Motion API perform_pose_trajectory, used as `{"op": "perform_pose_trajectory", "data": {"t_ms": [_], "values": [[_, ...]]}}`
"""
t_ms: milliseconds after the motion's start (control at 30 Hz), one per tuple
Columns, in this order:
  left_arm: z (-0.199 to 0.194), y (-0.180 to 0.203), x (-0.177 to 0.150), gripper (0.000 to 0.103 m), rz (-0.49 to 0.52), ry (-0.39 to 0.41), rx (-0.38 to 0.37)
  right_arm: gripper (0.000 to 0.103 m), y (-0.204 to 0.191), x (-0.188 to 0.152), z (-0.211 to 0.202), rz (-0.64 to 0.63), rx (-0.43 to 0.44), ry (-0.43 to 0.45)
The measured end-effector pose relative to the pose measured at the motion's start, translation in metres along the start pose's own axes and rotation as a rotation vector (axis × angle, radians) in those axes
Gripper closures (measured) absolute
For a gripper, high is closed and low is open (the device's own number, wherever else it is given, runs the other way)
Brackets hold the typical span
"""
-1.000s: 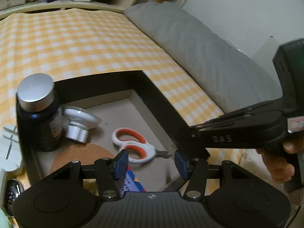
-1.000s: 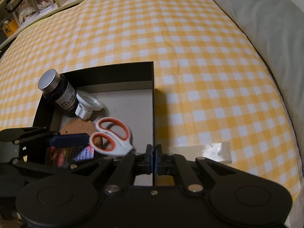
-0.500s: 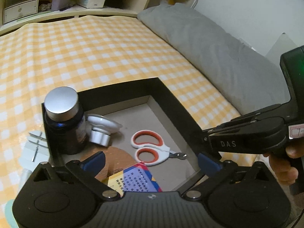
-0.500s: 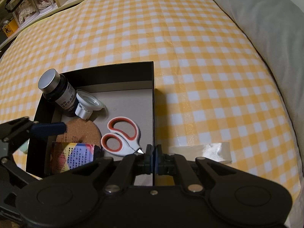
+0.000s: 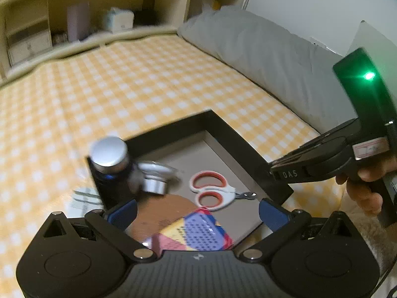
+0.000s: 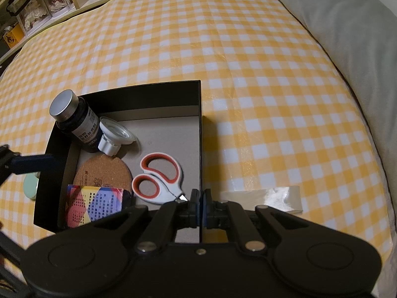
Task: Organize rigid objects
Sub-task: 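Withdraw the left tool from the box toward the mint-green case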
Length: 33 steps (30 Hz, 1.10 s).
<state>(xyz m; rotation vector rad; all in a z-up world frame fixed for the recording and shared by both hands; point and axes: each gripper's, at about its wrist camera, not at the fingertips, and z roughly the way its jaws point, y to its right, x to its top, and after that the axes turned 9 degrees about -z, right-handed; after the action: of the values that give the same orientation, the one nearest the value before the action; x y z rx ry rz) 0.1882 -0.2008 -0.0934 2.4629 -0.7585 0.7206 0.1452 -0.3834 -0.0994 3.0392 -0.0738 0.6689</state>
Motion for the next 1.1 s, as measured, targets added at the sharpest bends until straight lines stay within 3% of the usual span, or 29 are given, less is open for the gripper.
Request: {"op": "perform_pose_trajectory", "data": {"t_ms": [300,567,800,933,1033,1100], "values": [[-0.053,-0.015,0.002,0.0,0.056,0.109,0.088,0.1,0.0,0.0,0.0,-0.002,-0.002,-0.001],[-0.093,-0.067,-0.006,0.0,0.05,0.205,0.196,0.1,0.0,0.0,0.0,-0.005,-0.005,-0.005],[-0.091,-0.121,-0.02,0.0,-0.055,0.217,0.259,0.1,-0.003,-0.001,0.003,-0.011,-0.011,-0.01],[-0.082,-0.136,-0.026,0.0,-0.094,0.198,0.241,0.1,-0.003,0.0,0.005,-0.013,-0.01,-0.014],[-0.071,-0.137,-0.031,0.0,-0.038,0.179,0.257,0.1,-0.003,-0.001,0.009,-0.02,-0.014,-0.02],[-0.063,-0.132,-0.038,0.0,0.1,0.193,0.327,0.1,-0.004,0.001,0.013,-0.026,-0.02,-0.025]]}}
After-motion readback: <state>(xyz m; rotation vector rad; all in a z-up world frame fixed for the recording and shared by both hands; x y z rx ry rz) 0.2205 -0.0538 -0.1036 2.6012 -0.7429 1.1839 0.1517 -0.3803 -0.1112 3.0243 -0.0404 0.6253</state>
